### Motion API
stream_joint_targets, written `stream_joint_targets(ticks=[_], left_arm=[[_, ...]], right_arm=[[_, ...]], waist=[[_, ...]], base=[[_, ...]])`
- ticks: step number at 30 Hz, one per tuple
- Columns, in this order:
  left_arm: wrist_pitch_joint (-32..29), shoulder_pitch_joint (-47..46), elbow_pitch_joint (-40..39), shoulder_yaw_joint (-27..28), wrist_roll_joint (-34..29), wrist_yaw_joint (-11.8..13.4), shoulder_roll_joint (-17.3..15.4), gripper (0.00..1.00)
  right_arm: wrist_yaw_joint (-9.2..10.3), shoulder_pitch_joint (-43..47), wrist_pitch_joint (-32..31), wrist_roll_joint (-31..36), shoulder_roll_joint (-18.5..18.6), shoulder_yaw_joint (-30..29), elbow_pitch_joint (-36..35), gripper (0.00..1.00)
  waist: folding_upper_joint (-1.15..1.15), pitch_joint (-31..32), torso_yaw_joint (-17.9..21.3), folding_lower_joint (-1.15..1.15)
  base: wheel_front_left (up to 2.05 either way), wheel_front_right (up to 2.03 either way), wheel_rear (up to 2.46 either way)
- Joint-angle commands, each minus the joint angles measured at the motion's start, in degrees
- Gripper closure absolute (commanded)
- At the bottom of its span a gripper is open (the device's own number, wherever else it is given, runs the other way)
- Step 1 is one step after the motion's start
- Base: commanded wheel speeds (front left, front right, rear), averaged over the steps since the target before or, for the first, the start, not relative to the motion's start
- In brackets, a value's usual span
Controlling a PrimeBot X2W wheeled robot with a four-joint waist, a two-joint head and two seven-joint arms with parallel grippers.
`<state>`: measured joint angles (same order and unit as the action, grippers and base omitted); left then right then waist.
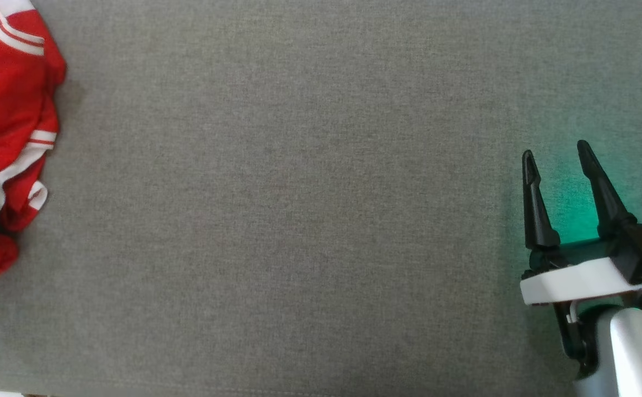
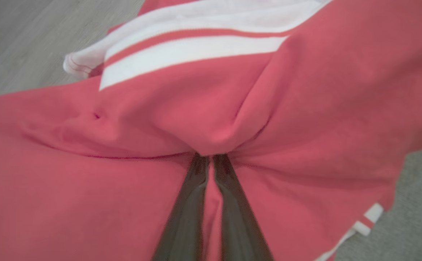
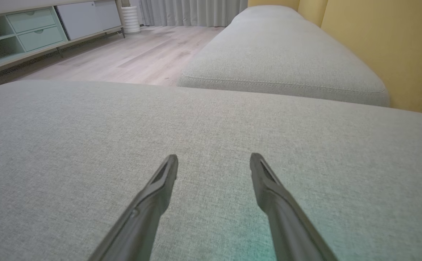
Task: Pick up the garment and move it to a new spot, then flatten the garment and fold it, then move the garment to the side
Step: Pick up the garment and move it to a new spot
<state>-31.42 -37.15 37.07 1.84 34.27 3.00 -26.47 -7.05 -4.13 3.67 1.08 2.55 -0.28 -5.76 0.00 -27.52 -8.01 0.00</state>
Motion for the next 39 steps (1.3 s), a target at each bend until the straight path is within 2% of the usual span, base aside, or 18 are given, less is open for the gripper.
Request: stream_joint_targets(ticks=[1,6,17,22,25,30,39], left_arm=[[0.3,0.8,-0.7,1.6,-0.5,0.2,-3.8,1.0],[2.6,-0.2,-2.5,0.9,-2.2,-0.1,-5.6,1.0],[4.4,-6.4,-11.5,-1.6,-4.8,-3.4,-10.0,1.0],[4.5,-11.6,-16.6,-3.6,-5.4,-4.9,-9.8,1.0],[4.3,-14.7,-19.9,-5.6,-5.1,-5.9,-7.9,1.0],[3.0,-17.5,-25.6,-9.1,-2.0,-7.3,-2.2,1.0],[3.1,-15.0,-31.0,-16.8,3.0,-8.8,9.0,1.0]], right_arm=[[-0.44,-0.1,0.0,0.2,0.3,1.3,-1.9,0.0],[-0.44,-0.1,0.6,-0.4,0.3,1.4,-0.2,0.0],[-0.44,0.3,4.3,-5.0,0.3,2.6,7.1,0.0],[-0.44,0.6,6.1,-7.1,0.3,3.3,10.5,0.0],[-0.44,0.8,6.9,-8.1,0.3,3.6,12.1,0.0],[-0.44,0.7,7.5,-9.0,0.3,4.1,13.4,0.0],[-0.44,-0.4,7.4,-9.1,0.3,4.6,13.6,0.0]], waist=[[0.0,0.4,-0.1,0.0],[0.0,3.5,-0.3,0.0],[0.0,15.3,-0.8,0.0],[0.0,19.6,-0.5,0.0],[0.0,21.7,0.0,0.0],[0.0,23.8,1.6,0.0],[0.0,23.8,8.0,0.0]], base=[[0.0,0.0,0.0],[0.0,0.0,0.0],[0.0,0.0,0.0],[0.0,0.0,0.0],[0.0,0.0,0.0],[0.0,0.0,0.0],[0.0,0.0,0.0]])
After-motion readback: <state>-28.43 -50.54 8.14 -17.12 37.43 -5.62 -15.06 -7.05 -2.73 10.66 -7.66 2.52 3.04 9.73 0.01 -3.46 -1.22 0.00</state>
